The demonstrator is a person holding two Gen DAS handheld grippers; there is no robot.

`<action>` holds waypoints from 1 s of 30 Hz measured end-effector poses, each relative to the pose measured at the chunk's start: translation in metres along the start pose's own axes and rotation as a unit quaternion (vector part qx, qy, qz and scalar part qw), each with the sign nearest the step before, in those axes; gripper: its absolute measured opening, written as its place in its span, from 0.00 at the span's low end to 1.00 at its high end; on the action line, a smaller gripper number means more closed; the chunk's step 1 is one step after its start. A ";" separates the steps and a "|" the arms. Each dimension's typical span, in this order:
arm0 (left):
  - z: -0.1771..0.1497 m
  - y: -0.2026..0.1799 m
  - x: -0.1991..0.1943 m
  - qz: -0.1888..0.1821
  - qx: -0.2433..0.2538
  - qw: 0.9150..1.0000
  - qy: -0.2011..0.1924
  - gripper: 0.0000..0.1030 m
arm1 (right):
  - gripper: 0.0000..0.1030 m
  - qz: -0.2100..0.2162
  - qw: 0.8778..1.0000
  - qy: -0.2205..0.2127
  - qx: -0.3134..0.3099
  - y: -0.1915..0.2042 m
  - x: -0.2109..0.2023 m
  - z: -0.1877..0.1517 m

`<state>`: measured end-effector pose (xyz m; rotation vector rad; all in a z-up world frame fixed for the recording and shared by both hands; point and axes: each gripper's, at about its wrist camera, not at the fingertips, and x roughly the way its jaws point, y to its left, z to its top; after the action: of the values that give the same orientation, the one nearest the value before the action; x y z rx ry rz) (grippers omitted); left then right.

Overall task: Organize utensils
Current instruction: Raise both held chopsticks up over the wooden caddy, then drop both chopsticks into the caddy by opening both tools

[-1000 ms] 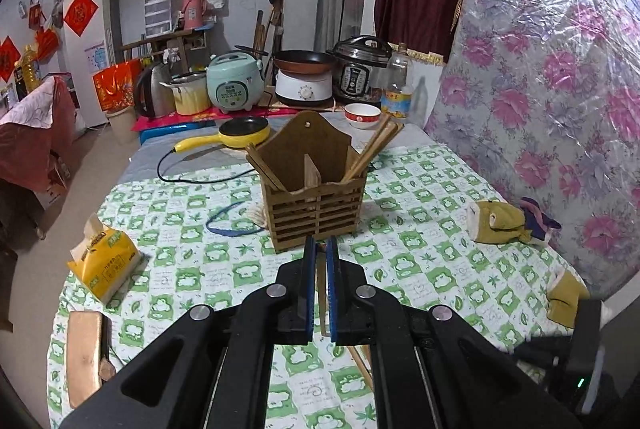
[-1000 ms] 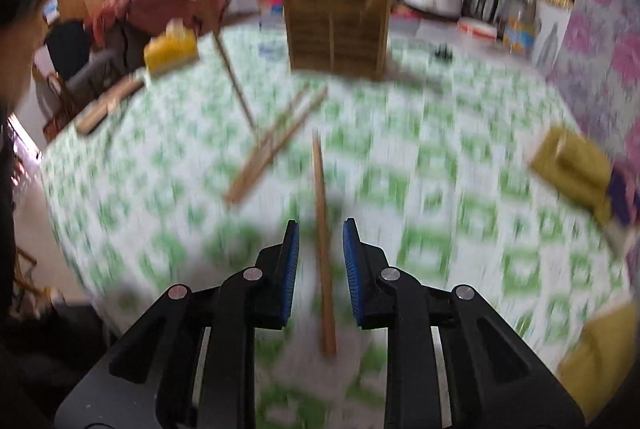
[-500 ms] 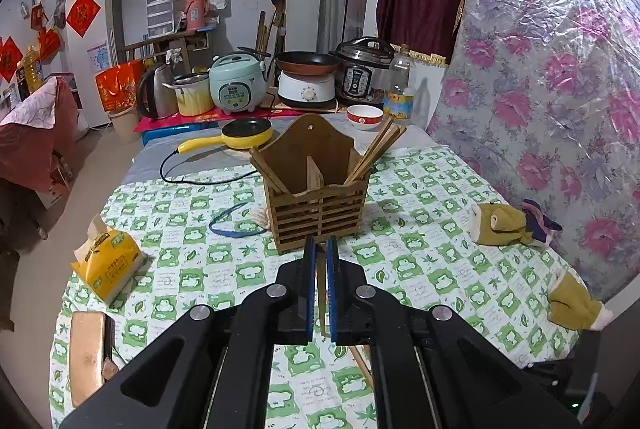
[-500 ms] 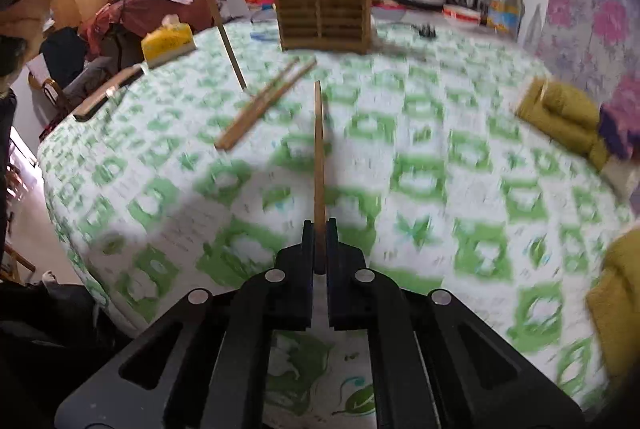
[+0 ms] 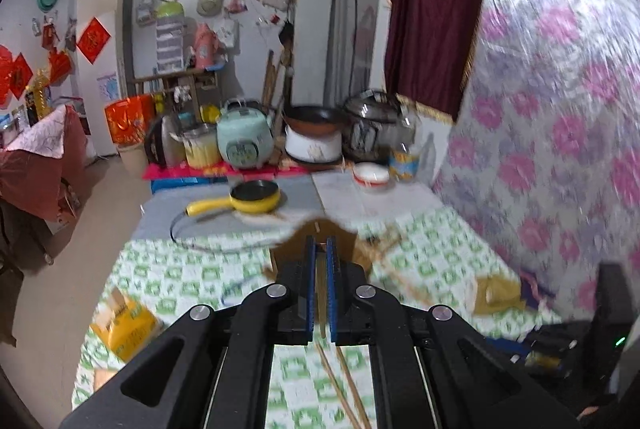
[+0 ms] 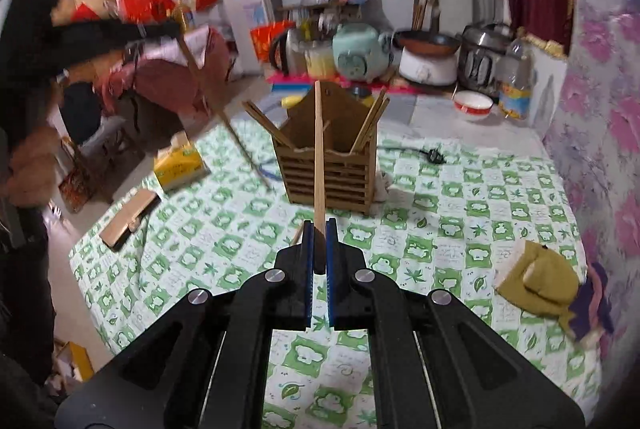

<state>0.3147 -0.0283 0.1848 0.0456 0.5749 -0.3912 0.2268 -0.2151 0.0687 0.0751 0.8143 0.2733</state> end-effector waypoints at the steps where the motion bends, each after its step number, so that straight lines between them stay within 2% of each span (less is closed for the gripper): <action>1: 0.008 0.002 0.001 0.003 -0.003 1.000 -0.008 0.06 | 0.06 -0.008 1.000 0.019 -0.004 -0.002 0.010 0.009; 4: 0.032 0.009 0.012 0.006 -0.019 0.999 -0.026 0.06 | 0.06 -0.024 0.998 0.060 -0.020 -0.007 0.024 0.018; 7: 0.040 0.011 0.031 0.017 -0.021 0.999 -0.027 0.06 | 0.06 -0.031 0.994 0.095 -0.033 -0.010 0.040 0.028; 12: 0.033 0.021 0.074 0.023 -0.032 0.999 -0.008 0.06 | 0.06 -0.055 0.983 0.155 -0.076 -0.008 0.062 0.051; 14: 0.027 0.025 0.089 0.024 -0.035 0.999 0.001 0.06 | 0.06 -0.071 0.975 0.185 -0.103 -0.004 0.073 0.060; 16: 0.023 0.031 0.099 0.023 -0.038 0.999 0.007 0.06 | 0.06 -0.080 0.971 0.196 -0.113 -0.003 0.080 0.072; 20: 0.014 0.037 0.125 0.020 -0.048 0.998 0.022 0.06 | 0.06 -0.087 0.978 0.158 -0.108 0.001 0.088 0.112; 23: 0.005 0.037 0.139 0.021 -0.046 0.998 0.031 0.07 | 0.09 -0.083 0.988 0.105 -0.078 -0.002 0.100 0.138; 25: 0.000 0.040 0.142 0.039 -0.039 0.998 0.034 0.26 | 0.12 -0.109 0.990 0.065 -0.060 -0.008 0.104 0.144; 26: -0.003 0.043 0.139 0.053 -0.036 0.997 0.030 0.48 | 0.12 -0.108 0.991 0.055 -0.052 -0.010 0.103 0.144; 27: -0.004 0.046 0.137 0.060 -0.037 0.997 0.025 0.64 | 0.12 -0.103 0.993 0.046 -0.040 -0.014 0.101 0.143; 29: -0.006 0.056 0.127 0.076 -0.045 0.996 0.015 0.73 | 0.13 -0.094 0.995 0.027 -0.015 -0.022 0.088 0.136; 30: -0.006 0.062 0.122 0.079 -0.052 0.995 0.013 0.74 | 0.16 -0.095 0.995 0.019 -0.010 -0.024 0.082 0.134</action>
<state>0.4280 -0.0124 0.1102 -0.0034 0.6129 -0.2073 0.3829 -0.2108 0.0982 -0.0259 0.8494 0.1041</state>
